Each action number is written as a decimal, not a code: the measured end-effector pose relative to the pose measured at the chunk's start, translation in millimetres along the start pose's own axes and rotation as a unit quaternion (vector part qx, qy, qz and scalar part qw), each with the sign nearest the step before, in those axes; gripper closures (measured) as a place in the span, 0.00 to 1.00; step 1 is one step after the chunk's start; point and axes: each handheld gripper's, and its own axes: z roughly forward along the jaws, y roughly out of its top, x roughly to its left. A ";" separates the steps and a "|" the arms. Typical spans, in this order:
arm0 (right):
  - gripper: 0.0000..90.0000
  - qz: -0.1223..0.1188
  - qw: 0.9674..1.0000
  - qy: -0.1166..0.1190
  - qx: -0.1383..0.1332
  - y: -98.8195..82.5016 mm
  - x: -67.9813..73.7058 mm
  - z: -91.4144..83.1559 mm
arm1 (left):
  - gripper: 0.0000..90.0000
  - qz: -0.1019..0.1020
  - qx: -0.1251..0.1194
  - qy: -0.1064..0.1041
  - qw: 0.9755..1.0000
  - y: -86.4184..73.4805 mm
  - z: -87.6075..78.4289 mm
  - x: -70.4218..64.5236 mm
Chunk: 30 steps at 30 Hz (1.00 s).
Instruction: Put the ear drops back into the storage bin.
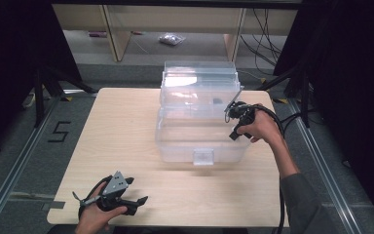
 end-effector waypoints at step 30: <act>0.67 0.035 0.998 0.004 0.055 9.7 -14.4 51.9 | 0.19 -0.016 -0.012 -0.006 1.000 -0.4 1.6 -2.5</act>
